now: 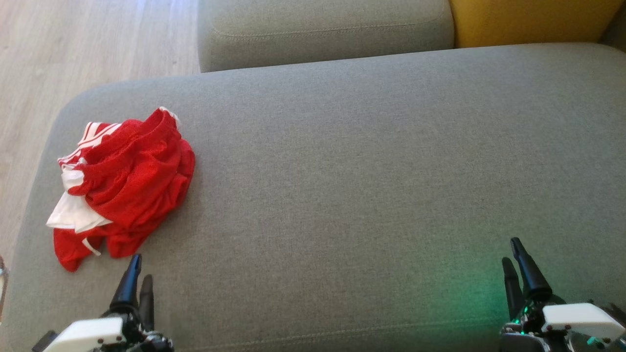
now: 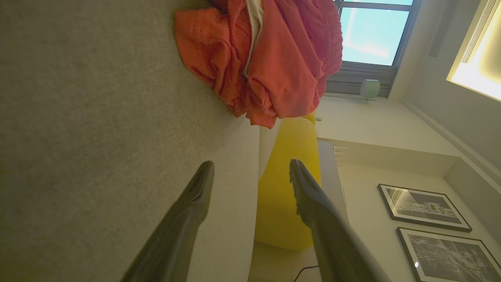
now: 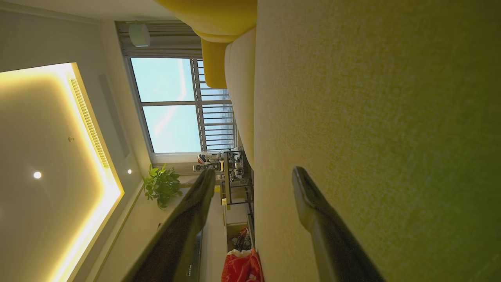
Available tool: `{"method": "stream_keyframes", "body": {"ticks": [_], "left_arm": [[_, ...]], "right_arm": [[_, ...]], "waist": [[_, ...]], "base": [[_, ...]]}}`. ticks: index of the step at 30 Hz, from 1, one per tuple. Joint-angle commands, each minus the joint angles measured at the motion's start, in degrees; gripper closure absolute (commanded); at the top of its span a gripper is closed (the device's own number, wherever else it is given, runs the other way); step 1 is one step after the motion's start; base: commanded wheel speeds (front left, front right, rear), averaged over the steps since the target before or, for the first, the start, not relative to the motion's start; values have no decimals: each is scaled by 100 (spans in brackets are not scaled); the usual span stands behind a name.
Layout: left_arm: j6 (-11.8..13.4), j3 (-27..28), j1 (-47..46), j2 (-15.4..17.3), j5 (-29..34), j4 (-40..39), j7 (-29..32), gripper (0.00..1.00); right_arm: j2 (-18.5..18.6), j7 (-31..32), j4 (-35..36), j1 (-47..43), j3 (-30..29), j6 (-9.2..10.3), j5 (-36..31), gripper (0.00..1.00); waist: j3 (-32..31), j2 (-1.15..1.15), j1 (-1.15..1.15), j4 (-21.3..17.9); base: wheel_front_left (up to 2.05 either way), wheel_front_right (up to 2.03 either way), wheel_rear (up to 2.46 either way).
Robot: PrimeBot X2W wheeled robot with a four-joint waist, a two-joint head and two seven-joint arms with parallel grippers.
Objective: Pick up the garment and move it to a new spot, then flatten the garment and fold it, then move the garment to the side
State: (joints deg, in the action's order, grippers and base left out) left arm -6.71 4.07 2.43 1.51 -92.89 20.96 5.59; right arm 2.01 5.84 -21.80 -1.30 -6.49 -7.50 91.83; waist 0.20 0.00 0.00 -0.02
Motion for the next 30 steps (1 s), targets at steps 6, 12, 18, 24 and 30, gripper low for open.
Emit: {"method": "stream_keyframes", "body": {"ticks": [6, 12, 18, 24, 30], "left_arm": [[-21, -84, -269, 52, 95, -343, -148, 0], [-24, -90, -255, 57, 413, -459, -249, 0], [-9, -101, -242, 61, 1013, -601, -349, 0], [103, -173, -238, 66, 1684, -802, -450, 0], [212, -244, -235, 69, 2246, -978, -533, 0]], "right_arm": [[25, -156, 288, 285, 192, 0, 12, 0], [29, -258, 346, 314, 287, 0, -299, 0], [32, -360, 448, 324, 300, 0, -861, 0], [35, -462, 540, 342, 416, 0, -1475, 0], [38, -546, 642, 354, 521, 0, -2001, 0]], "waist": [[3, 0, 0, -3], [4, 0, 0, -6], [2, 0, 0, -5], [-2, 0, 0, -1], [-8, 0, 0, 2]], "base": [[0, 0, 0], [0, 0, 0], [0, 0, 0], [0, 0, 0], [0, 0, 0]]}}
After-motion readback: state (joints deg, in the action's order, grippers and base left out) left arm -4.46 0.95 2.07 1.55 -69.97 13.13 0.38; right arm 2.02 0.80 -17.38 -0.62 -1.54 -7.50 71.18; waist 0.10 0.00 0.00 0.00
